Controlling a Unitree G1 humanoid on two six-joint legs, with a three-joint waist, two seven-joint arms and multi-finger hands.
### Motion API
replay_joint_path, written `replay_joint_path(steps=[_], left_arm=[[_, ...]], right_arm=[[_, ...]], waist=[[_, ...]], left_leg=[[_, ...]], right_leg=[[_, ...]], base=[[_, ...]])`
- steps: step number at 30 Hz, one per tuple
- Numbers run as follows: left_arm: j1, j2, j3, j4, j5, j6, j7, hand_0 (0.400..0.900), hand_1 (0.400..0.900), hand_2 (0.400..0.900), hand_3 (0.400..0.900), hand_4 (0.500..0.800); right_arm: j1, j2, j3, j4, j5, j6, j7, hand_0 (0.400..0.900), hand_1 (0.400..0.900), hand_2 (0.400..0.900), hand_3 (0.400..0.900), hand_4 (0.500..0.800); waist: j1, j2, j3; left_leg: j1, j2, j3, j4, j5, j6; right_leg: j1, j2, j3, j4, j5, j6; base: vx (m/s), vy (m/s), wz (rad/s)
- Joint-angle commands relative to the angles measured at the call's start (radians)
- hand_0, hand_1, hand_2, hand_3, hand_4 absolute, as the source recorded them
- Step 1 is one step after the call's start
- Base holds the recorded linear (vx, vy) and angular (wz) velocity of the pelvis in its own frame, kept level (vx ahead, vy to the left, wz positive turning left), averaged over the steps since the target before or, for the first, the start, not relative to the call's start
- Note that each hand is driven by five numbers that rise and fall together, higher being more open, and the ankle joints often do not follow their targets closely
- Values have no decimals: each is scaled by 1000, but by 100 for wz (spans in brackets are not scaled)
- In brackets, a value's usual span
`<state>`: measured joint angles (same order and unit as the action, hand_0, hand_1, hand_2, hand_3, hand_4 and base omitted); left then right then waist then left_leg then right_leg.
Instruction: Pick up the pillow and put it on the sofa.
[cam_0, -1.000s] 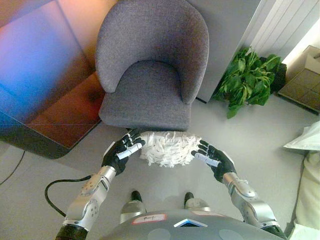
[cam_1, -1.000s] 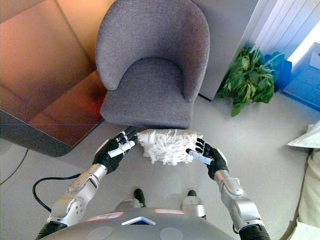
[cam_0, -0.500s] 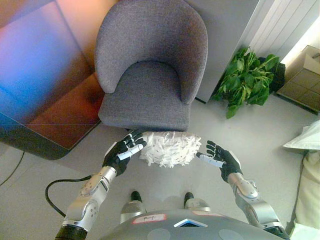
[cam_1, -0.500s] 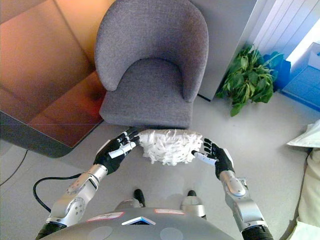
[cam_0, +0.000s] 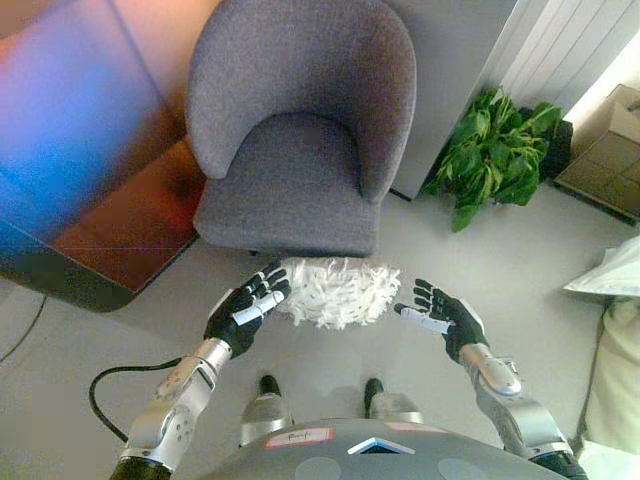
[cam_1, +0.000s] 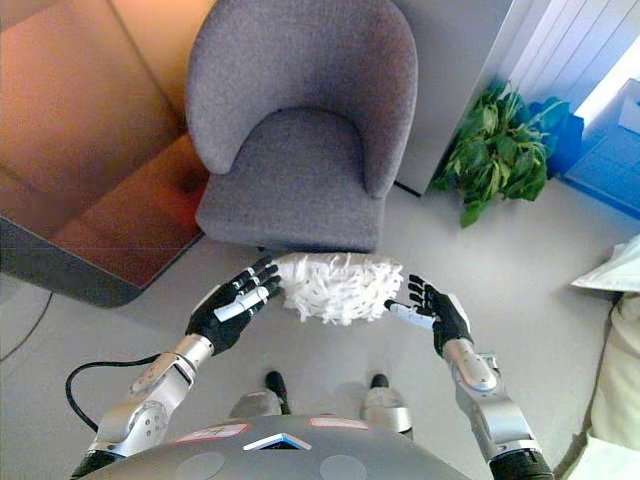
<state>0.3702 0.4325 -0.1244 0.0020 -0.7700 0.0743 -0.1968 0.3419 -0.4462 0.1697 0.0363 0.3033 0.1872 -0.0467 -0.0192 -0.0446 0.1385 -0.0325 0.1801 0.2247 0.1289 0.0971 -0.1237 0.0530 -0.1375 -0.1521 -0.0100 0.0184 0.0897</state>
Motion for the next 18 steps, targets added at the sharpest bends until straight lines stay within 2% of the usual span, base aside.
replay_joint_path(steps=[1,3,4,7,9,11,13,15,18], left_arm=[[-15,-4,82,-118,-59,-122,-67,900,900,900,900,800],[3,-5,79,-123,-38,-108,-106,900,900,900,900,800],[6,-4,78,-127,-28,-101,-111,900,900,900,900,800],[5,3,82,-133,-29,-86,-117,900,900,900,900,800],[-11,0,66,-116,-36,-96,-110,900,900,900,900,800],[-17,-10,53,-100,-34,-106,-116,900,900,900,900,800],[-9,-18,39,-92,-19,-122,-142,900,900,900,900,800],[-1,-21,27,-92,-6,-135,-147,900,900,900,900,800],[-1,-18,19,-90,-14,-144,-124,900,900,900,900,800]], right_arm=[[-19,-55,-70,-114,16,-128,14,900,900,900,900,800],[-5,-61,-72,-101,25,-140,16,900,900,900,900,800],[-4,-62,-72,-97,30,-141,15,900,900,900,900,800],[-2,-58,-77,-110,27,-130,21,900,900,900,900,800],[7,-56,-77,-119,14,-127,27,900,900,900,900,800],[20,-59,-80,-121,7,-134,31,900,900,900,900,800],[32,-67,-83,-118,3,-151,37,900,900,900,900,800],[27,-74,-80,-109,0,-166,37,900,900,900,900,800],[34,-75,-86,-116,8,-157,54,900,900,900,900,800]], waist=[[10,-71,11],[24,-78,23],[30,-74,28],[38,-40,32],[38,0,27],[48,19,28],[61,31,34],[67,33,34],[54,34,32]], left_leg=[[-154,56,-117,538,30,23],[-199,54,-136,564,48,21],[-192,53,-132,514,53,19],[-140,67,-89,237,106,2],[-128,76,-54,22,178,-23],[-137,62,-38,-94,236,-40],[-173,58,-18,-125,277,-52],[-182,65,0,-136,254,-46],[-170,72,62,-99,221,-29]], right_leg=[[21,20,6,-30,38,-68],[48,21,7,-34,34,-69],[64,25,5,-39,28,-64],[97,46,6,-50,-4,-45],[124,67,10,-62,-25,-32],[162,77,13,-71,-40,-25],[200,89,14,-68,-63,-31],[206,85,8,-59,-79,-32],[211,72,-19,-32,-98,-28]], base=[[63,-113,-8],[106,-47,-6],[160,31,-9],[197,144,-10],[286,225,-15],[298,173,-25],[296,127,-23],[252,112,-23],[283,130,-15]])
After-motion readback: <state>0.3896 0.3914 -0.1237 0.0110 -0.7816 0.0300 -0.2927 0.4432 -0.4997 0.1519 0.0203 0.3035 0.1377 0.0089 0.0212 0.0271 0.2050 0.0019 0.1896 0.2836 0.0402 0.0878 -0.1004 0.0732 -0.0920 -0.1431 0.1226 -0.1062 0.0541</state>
